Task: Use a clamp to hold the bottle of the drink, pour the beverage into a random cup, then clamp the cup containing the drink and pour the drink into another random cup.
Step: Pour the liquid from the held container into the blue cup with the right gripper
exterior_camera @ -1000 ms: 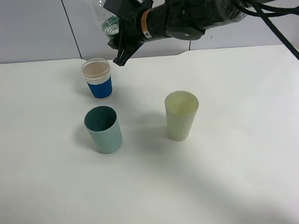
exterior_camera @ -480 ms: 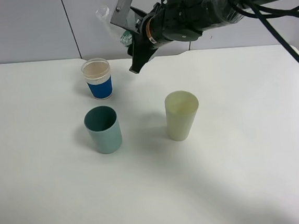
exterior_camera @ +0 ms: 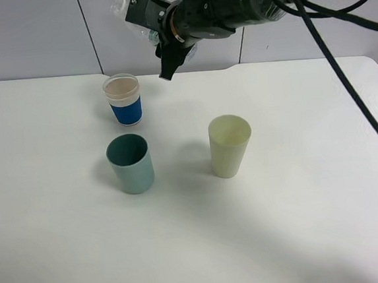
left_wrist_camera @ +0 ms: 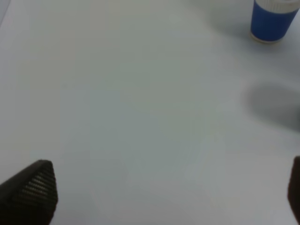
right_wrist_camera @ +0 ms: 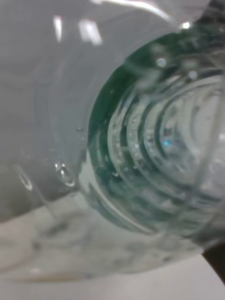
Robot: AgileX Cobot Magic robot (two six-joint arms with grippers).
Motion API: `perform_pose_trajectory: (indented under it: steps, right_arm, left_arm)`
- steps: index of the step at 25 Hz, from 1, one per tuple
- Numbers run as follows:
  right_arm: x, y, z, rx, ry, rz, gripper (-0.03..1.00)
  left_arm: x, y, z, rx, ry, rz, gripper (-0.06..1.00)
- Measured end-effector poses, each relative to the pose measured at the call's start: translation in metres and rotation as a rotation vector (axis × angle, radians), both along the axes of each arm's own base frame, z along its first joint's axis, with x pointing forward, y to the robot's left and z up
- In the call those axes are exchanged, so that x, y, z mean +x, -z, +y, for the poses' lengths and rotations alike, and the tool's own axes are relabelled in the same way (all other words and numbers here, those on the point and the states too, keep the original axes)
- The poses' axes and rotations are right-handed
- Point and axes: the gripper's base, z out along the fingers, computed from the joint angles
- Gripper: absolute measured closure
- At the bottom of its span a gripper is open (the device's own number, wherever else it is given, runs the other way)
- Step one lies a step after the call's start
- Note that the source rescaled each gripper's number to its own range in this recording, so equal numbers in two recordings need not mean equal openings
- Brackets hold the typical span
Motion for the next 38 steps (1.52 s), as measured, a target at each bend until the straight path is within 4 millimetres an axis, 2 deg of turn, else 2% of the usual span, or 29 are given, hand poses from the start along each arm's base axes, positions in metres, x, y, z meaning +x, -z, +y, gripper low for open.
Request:
perform_pose_trajectory:
  steps: [9,14,31,38]
  right_arm:
    - [0.001,0.019,0.001,-0.144,0.029,-0.011,0.96]
    - [0.004,0.021,0.005,-0.227,0.064,-0.048,0.96]
    - [0.003,0.021,0.01,-0.222,0.08,-0.065,0.96]
    - [0.004,0.031,0.026,-0.268,0.116,-0.081,0.96]
  left_arm:
    - [0.0,0.0,0.0,0.0,0.0,0.0,-0.06]
    - [0.0,0.0,0.0,0.0,0.0,0.0,-0.06]
    - [0.0,0.0,0.0,0.0,0.0,0.0,-0.06]
    - [0.0,0.0,0.0,0.0,0.0,0.0,-0.06]
